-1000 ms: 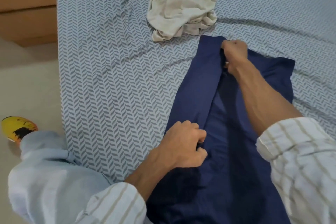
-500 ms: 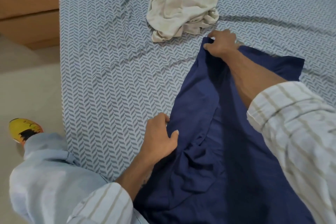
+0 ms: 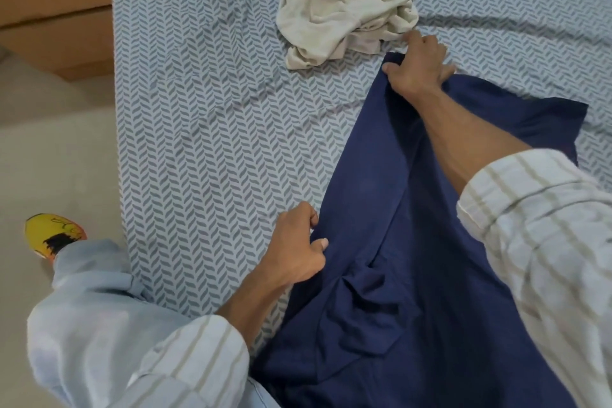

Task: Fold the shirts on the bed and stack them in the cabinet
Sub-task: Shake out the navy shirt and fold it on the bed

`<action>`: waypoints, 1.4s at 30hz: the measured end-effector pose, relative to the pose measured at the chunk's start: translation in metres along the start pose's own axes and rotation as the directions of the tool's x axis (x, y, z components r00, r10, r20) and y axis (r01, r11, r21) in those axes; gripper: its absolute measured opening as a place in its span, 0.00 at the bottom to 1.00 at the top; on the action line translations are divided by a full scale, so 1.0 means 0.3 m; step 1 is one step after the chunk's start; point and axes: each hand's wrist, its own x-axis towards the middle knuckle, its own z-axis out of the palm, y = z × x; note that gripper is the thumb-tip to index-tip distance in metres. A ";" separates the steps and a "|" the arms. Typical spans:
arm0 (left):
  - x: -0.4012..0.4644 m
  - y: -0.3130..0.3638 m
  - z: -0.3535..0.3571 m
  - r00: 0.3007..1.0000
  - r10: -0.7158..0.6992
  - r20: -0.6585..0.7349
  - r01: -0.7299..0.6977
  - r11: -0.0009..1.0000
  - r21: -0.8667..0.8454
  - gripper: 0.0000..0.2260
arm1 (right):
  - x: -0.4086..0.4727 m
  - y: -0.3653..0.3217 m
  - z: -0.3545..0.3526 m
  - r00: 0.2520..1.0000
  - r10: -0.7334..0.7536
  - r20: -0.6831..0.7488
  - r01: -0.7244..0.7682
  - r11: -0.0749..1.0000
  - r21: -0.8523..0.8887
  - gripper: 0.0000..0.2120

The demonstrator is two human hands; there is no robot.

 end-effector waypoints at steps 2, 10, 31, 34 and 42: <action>0.000 0.005 0.000 1.000 -0.010 0.002 0.010 1.000 0.005 0.11 | -0.075 0.013 -0.012 0.995 -0.060 -0.079 0.060 0.998 0.004 0.31; -0.046 0.037 -0.047 0.998 -0.012 0.065 0.015 0.998 -0.055 0.13 | -0.797 0.150 -0.017 0.993 -0.096 -0.069 0.112 0.955 0.276 0.13; -0.587 -0.168 -0.091 0.966 -0.183 0.180 0.173 0.982 0.074 0.12 | -1.382 0.268 -0.058 0.834 0.374 0.405 -0.515 0.266 0.815 0.06; -0.617 -0.183 -0.081 0.974 -0.150 0.171 0.143 0.988 0.054 0.18 | -1.427 0.288 -0.043 0.793 0.402 0.458 -0.524 0.066 0.849 0.10; -0.650 -0.215 -0.054 0.977 -0.005 0.215 -0.047 0.971 0.235 0.15 | -1.459 0.363 -0.072 0.834 0.414 0.365 -0.456 0.145 0.878 0.24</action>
